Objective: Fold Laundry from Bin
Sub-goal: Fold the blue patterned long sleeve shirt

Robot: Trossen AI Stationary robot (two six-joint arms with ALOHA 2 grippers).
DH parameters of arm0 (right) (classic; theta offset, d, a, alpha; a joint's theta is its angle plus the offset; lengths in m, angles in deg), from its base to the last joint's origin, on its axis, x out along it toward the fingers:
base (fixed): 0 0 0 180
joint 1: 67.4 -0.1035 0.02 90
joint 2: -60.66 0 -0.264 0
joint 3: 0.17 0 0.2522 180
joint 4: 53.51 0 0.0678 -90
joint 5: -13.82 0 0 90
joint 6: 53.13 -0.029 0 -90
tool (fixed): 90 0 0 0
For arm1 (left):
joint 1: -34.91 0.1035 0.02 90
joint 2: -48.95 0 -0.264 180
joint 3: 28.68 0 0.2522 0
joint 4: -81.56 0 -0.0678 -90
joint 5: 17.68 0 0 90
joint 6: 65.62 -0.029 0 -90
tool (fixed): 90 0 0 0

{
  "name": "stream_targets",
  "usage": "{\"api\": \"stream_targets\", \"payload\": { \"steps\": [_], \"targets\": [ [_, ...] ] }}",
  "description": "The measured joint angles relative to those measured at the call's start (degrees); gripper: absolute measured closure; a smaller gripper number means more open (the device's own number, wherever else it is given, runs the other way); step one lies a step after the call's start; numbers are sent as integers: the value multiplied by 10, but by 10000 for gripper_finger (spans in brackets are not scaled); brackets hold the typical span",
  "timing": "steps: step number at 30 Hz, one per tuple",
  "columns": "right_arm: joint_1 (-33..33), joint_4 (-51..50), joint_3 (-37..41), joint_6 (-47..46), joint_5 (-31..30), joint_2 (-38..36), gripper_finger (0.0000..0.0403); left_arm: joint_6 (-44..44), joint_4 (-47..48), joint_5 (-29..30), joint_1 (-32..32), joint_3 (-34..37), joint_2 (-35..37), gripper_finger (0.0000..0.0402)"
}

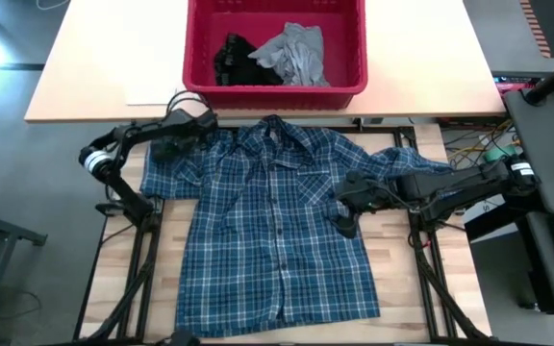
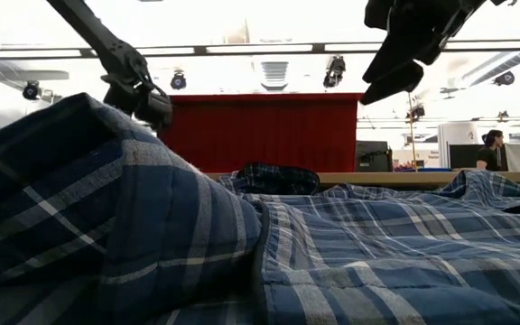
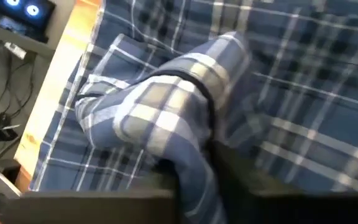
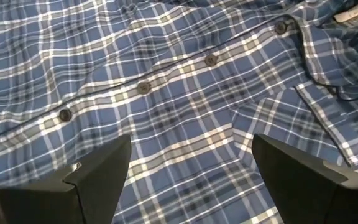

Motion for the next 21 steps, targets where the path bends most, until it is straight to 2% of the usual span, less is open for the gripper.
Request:
{"api": "stream_targets", "payload": {
  "steps": [2,10,13,15,17,19,21],
  "targets": [
    [-5,0,0,3,0,-1,74,-3,0,7,-11,0,31,384],
    [-10,-33,0,48,1,-18,74,-7,64,32,-98,-1,258,399],
    [-10,-55,0,56,-1,-28,74,-3,50,32,-147,-2,355,401],
    [-10,-72,0,50,-1,-34,74,-8,17,49,-182,-12,409,401],
    [-10,-91,-1,41,-1,-40,74,-30,-32,90,-217,-25,452,401],
    [-10,-113,-1,33,-1,-41,74,-82,-100,134,-247,-43,485,401],
    [-9,-128,-1,26,-1,-41,74,-166,-173,151,-269,-63,504,401]
  ]
}}
